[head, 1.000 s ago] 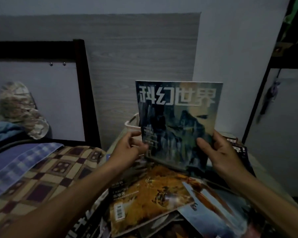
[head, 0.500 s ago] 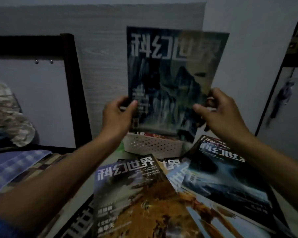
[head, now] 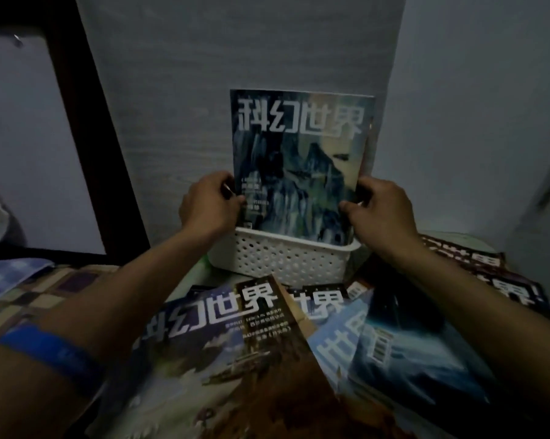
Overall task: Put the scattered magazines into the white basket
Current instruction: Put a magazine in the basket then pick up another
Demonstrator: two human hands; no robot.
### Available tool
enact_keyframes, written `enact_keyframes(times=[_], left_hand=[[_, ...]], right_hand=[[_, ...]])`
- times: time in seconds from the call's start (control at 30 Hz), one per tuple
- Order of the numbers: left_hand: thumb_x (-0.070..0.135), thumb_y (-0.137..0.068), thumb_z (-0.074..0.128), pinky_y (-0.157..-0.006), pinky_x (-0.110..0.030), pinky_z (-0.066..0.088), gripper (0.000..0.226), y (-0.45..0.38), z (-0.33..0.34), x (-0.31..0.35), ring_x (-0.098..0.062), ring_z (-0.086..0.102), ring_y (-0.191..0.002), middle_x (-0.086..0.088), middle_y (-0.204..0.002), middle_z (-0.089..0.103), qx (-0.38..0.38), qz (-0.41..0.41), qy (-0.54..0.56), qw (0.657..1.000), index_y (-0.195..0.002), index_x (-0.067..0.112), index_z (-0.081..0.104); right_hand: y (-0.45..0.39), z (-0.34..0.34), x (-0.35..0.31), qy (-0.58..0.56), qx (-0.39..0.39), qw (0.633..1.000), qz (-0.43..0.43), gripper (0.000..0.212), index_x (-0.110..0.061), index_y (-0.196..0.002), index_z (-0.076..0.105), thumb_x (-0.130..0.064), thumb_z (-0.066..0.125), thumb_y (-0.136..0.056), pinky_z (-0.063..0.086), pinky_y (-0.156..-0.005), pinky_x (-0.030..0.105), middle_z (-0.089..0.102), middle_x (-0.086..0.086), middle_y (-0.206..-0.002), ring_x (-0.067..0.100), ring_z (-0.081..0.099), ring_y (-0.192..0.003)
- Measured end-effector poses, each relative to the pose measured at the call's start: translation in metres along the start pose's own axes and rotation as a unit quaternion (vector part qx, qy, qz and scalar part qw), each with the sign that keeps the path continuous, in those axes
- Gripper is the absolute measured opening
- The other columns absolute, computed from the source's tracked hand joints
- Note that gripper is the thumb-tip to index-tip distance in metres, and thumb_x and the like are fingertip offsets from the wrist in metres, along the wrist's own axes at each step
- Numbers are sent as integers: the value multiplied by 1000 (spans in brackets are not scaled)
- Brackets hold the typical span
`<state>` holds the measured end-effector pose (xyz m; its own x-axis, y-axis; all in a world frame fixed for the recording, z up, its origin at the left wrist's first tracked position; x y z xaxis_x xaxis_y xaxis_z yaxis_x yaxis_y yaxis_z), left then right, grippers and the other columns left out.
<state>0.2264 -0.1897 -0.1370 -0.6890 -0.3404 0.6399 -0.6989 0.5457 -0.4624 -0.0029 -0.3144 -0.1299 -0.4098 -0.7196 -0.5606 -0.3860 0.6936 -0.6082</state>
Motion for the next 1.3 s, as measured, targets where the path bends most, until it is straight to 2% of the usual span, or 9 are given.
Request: enact_keyframes(times=[0.23,0.37,0.53,0.67,0.77,0.9,1.07,1.2,1.3], left_hand=[[35,-87,64,-73,-36,43,39,1,7,1,-25,61,-91,-1,-108,67,-28,-19,-52,998,-121,29,46],[17,-89,58,-84,-34,48,50,6,-4,6,-18,53,-109,-3,-138,52,-179,-61,178,966,-136,28,44],[3,-91,50,-72,-28,44,43,48,-63,-15,-17,54,-98,-3,-127,52,-59,-169,257,950,-128,26,54],[15,-90,57,-62,-27,38,25,107,-111,-22,-16,51,-74,-2,-90,56,-116,-260,241,928,-112,24,56],[19,-84,67,-61,-26,40,21,154,-138,-28,-16,56,-74,-1,-91,63,-188,-266,159,932,-104,17,62],[15,-80,66,-58,-26,51,24,187,-150,-23,-27,67,-79,-15,-105,71,-174,-341,265,885,-103,7,70],[4,-79,70,-74,-44,57,68,203,-154,-12,-33,61,-103,-14,-129,56,-21,-290,342,894,-140,19,42],[-9,-80,55,-56,-32,58,48,220,-152,7,-27,74,-77,-9,-98,76,-161,-280,373,870,-119,19,62],[-9,-89,51,-52,-30,58,52,235,-153,19,-20,75,-75,1,-87,78,-205,-222,393,868,-124,28,59]], right_hand=[[7,8,-10,77,30,997,-2,83,-26,-153,20,-16,63,-83,46,-73,33,52,7,-144,33,61,-103],[17,-4,-16,68,-71,994,-51,75,-31,-149,25,-22,64,-85,50,-86,38,36,0,-153,29,57,-116],[63,-32,-24,77,-201,974,-74,66,-22,-151,30,-42,58,-93,32,-108,38,30,5,-159,27,33,-141],[110,-56,-67,168,-175,946,-217,38,-20,-123,60,-42,55,-92,41,-72,33,65,5,-107,19,52,-92],[139,-57,-97,224,-276,921,-161,36,-22,-86,69,-54,54,-89,46,-53,30,66,-1,-72,14,59,-62],[157,-56,-116,199,-373,905,-48,58,-18,-50,56,-66,59,-82,31,-38,24,49,-4,-44,7,44,-38],[180,-58,-118,184,-410,893,12,40,-18,-82,62,-58,64,-79,43,-53,28,61,-2,-81,10,55,-67],[189,-70,-107,70,-402,908,96,42,-12,-95,72,-50,71,-77,55,-81,40,72,10,-98,20,68,-86],[188,-77,-99,-64,-364,910,191,25,-13,-85,75,-38,76,-80,56,-74,31,76,5,-89,15,70,-80]])
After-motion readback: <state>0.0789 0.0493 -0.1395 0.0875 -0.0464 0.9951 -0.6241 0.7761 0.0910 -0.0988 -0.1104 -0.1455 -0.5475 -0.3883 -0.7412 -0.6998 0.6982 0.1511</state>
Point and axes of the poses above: each hand's wrist, its own y-axis away from the middle knuckle, its own z-axis out of the palm, x = y × z, the point moved 3 cm from there along -y, towards the middle knuckle
